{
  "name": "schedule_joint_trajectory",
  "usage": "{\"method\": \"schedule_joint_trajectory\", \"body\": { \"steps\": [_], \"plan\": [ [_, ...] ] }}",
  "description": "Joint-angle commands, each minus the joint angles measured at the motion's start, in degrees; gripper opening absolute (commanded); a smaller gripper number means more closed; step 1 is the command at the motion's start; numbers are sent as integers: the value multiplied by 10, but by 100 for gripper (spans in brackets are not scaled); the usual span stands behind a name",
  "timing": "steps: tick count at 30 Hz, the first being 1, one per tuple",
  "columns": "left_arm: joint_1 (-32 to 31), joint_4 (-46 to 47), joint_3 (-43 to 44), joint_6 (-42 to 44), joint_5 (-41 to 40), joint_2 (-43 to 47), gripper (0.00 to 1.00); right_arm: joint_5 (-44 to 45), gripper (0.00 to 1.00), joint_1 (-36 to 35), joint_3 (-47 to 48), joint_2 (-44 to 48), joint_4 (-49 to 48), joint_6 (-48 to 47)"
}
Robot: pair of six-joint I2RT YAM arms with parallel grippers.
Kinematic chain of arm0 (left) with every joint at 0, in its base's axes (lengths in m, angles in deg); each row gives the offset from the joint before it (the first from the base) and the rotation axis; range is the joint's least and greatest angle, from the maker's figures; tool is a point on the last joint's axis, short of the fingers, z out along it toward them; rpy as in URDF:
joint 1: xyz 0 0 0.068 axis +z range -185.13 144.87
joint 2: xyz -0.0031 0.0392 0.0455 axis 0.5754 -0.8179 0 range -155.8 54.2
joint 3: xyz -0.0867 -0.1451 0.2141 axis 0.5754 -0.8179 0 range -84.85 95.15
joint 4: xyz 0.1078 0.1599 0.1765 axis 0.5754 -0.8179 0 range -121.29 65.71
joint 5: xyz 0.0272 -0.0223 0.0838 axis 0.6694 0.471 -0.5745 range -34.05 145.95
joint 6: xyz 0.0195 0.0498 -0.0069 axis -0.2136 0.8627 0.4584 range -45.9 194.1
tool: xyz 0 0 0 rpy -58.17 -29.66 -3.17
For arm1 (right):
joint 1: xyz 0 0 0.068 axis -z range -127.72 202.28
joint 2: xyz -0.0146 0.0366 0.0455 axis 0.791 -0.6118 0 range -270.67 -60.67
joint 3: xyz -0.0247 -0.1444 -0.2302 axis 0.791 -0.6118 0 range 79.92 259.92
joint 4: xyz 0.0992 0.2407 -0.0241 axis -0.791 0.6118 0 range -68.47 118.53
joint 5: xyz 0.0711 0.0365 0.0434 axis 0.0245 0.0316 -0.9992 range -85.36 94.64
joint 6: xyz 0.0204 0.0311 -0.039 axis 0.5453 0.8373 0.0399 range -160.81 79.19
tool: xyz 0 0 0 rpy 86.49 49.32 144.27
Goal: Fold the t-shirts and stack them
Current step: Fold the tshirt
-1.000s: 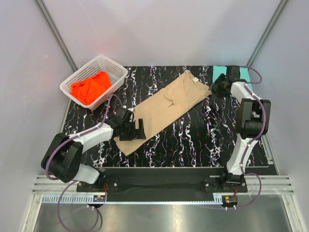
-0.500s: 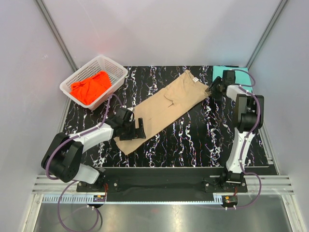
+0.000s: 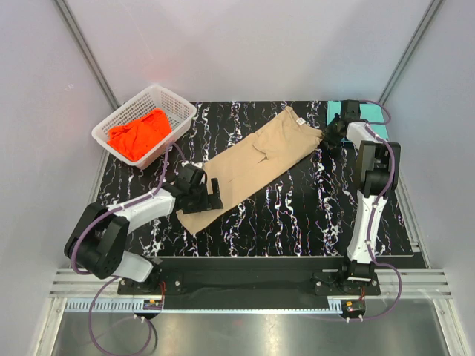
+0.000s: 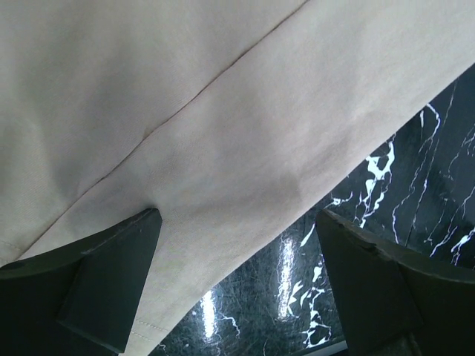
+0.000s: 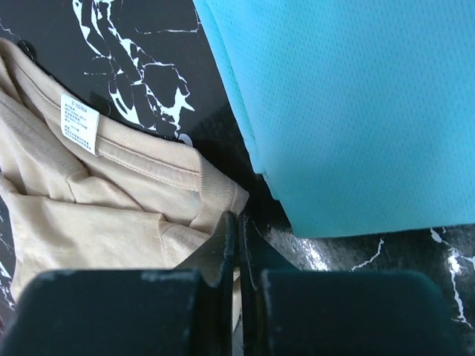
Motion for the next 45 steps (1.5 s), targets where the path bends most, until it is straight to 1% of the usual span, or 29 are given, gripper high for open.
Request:
{"method": "schedule_joint_trajectory", "body": {
  "steps": [1,4,8,10,13,15,18,19,21,22,23,27,28,29,31,33,34,35,37,38,39,40,41,42,44,45],
  "plan": [
    [4,-66,-44,-15,-75,-39,98,26,0,1,49,-16,46,-31],
    [3,-52,-61,-34,-73,-26,98,28,0,1,70,-18,63,-50],
    [2,-40,-82,-54,-76,-22,98,36,0,1,135,-42,109,-91],
    [1,-31,-85,-66,-64,-23,98,14,0,1,176,-67,126,-104],
    [-4,-15,-84,-83,-40,-12,98,-36,0,1,200,-84,115,-108],
    [-21,-12,-80,-102,-18,13,99,-62,0,0,215,-97,113,-108],
    [-33,-33,-53,-104,11,42,99,-84,2,1,270,-128,128,-115],
    [-36,-57,-30,-100,15,53,99,-88,2,0,310,-139,144,-120],
    [-37,-88,-8,-83,10,63,99,-90,4,1,350,-171,158,-119],
    [-37,-95,11,-77,4,73,99,-92,4,1,385,-182,165,-119],
    [-37,-99,19,-58,3,75,99,-93,5,1,400,-191,165,-116],
    [-37,-81,37,-14,15,67,99,-121,13,1,469,-245,155,-97],
    [-38,-76,35,-10,31,55,99,-123,23,1,489,-250,158,-89],
    [-40,-74,34,-9,37,50,99,-120,29,1,494,-249,160,-85],
    [-48,-58,23,-11,55,40,99,-117,40,1,487,-234,158,-82],
    [-53,-37,10,-20,67,38,99,-106,47,1,459,-197,155,-82],
    [-57,-36,9,-22,75,39,99,-101,53,1,449,-181,157,-84],
    [-58,-36,10,-21,76,41,99,-91,56,1,439,-151,158,-84],
    [-59,-51,26,-15,67,53,99,-80,62,1,411,-120,172,-79],
    [-59,-61,36,-1,59,59,99,-70,67,1,401,-92,178,-75],
    [-59,-89,64,6,50,62,99,-63,71,0,378,-76,193,-62],
    [-57,-105,80,19,23,69,99,-49,73,0,366,-47,201,-54],
    [-56,-122,96,27,7,71,99,-46,73,-2,352,-31,211,-43],
    [-53,-146,126,33,-5,72,99,-43,73,-6,315,-15,225,-30],
    [-37,-161,147,41,-21,78,99,-27,71,-27,271,37,237,-20],
    [-26,-171,158,41,-24,82,99,-24,70,-38,222,54,246,-15]
  ]
}}
